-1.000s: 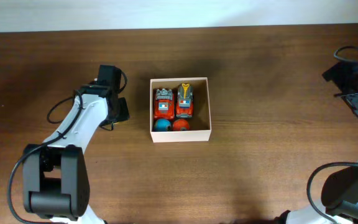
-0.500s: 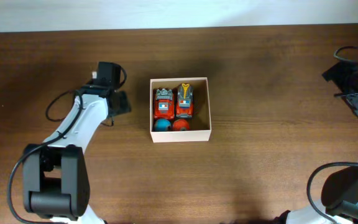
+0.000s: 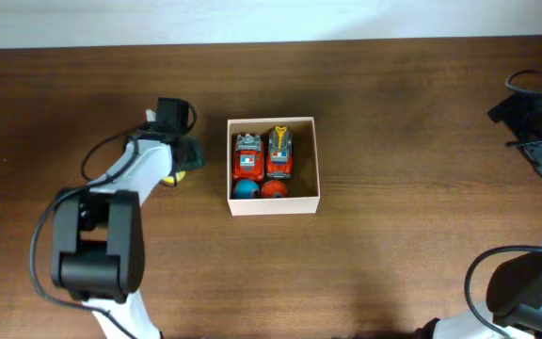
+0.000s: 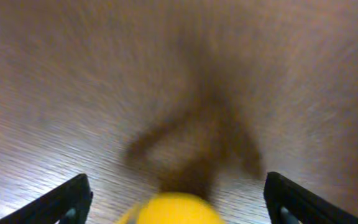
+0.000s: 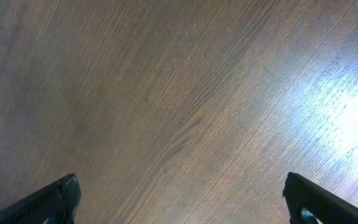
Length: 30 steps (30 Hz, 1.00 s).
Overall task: Pack container
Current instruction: 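Close the left gripper on the yellow ball and lift it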
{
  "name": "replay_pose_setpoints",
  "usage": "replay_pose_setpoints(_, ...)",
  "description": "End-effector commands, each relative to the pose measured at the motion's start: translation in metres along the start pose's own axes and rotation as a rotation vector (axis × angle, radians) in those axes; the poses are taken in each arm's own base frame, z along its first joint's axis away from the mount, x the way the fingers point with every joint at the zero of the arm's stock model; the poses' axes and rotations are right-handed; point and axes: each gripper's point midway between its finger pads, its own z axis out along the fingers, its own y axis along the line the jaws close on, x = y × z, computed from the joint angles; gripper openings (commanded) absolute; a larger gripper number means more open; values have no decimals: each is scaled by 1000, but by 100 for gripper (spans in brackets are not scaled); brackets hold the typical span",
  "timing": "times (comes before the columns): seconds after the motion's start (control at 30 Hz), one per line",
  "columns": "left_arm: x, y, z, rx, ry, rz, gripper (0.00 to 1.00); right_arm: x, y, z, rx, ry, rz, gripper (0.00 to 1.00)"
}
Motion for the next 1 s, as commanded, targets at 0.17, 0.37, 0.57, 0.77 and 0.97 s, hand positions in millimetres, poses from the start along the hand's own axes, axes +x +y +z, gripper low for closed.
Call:
replay_pose_setpoints(0.17, 20, 1, 17, -5, 75, 13, 70, 1, -1, 1, 2, 6, 9, 99)
replay_pose_setpoints(0.37, 23, -3, 16, 21, 91, 14, 69, 1, -1, 1, 2, 6, 9, 99)
replay_pose_setpoints(0.57, 38, -5, 13, 41, 163, 25, 70, 1, -1, 1, 2, 6, 9, 99)
replay_pose_setpoints(0.77, 59, 4, 9, 10, 248, 45, 70, 1, -1, 1, 2, 6, 9, 99)
replay_pose_setpoints(0.97, 72, 5, 5, 14, 306, 53, 70, 1, -1, 1, 2, 5, 9, 99)
